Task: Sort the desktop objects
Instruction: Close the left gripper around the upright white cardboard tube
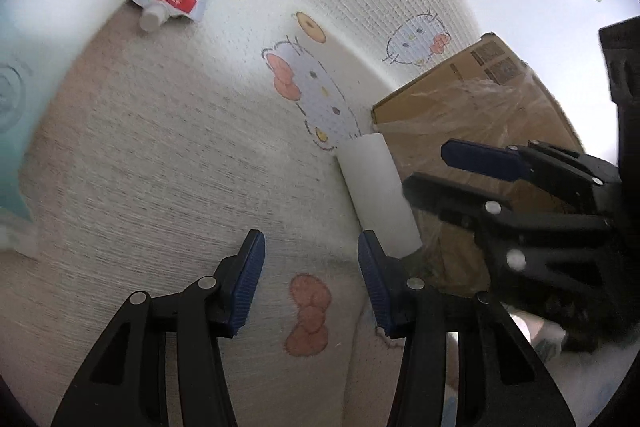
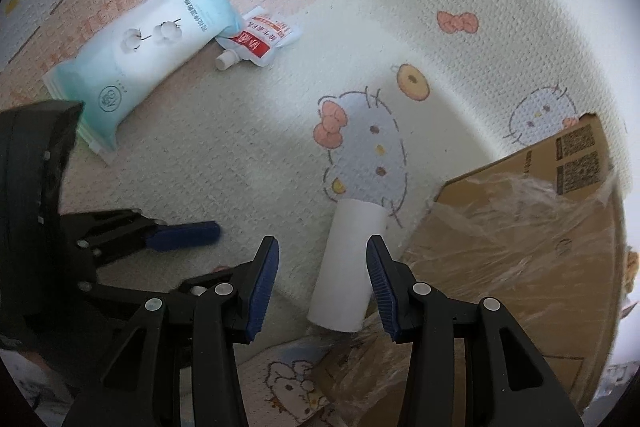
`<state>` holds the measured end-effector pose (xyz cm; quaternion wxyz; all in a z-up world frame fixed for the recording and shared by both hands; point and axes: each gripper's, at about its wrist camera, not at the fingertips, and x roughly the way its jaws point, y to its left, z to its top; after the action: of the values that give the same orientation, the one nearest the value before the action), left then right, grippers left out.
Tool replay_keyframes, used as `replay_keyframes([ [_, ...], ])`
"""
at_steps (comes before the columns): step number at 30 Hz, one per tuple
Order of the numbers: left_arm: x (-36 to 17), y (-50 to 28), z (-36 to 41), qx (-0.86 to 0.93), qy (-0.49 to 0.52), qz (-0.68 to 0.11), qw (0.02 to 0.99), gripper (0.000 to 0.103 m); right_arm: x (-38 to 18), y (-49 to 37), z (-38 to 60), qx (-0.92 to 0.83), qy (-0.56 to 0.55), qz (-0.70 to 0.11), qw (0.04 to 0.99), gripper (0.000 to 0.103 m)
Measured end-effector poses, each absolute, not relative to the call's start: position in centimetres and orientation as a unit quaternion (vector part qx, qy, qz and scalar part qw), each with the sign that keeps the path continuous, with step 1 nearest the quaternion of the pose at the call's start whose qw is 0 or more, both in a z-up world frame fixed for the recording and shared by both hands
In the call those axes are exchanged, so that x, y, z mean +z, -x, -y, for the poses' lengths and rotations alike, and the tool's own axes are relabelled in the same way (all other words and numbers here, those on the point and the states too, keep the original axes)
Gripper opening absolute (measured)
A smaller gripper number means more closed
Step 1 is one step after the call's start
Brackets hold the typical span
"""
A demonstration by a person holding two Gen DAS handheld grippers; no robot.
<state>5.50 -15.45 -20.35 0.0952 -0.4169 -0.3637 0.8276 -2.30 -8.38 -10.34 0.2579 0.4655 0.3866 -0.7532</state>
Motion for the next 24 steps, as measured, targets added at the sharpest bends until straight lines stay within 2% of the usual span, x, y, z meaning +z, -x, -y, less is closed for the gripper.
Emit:
replay_keyframes([
  [5, -20.2, -6.8, 20.0, 0.819, 0.366, 0.438, 0.055, 0.053, -10.0, 2.8, 8.0, -0.765, -0.462, -0.38, 0.24, 0.042],
  [13, -21.5, -4.2, 22.1, 0.76, 0.324, 0.553, 0.108, 0.053, -11.9, 1.8, 8.8, -0.75, -0.445, -0.442, 0.209, 0.042],
  [16, -22.4, -2.5, 21.1, 0.742, 0.343, 0.562, 0.123, 0.053, -12.6, 2.3, 8.5, -0.752, -0.454, -0.437, 0.194, 0.042],
  [24, -22.7, 0.6, 17.5, 0.738, 0.405, 0.518, 0.151, 0.053, -14.7, 3.8, 8.2, -0.752, -0.487, -0.409, 0.171, 0.042],
])
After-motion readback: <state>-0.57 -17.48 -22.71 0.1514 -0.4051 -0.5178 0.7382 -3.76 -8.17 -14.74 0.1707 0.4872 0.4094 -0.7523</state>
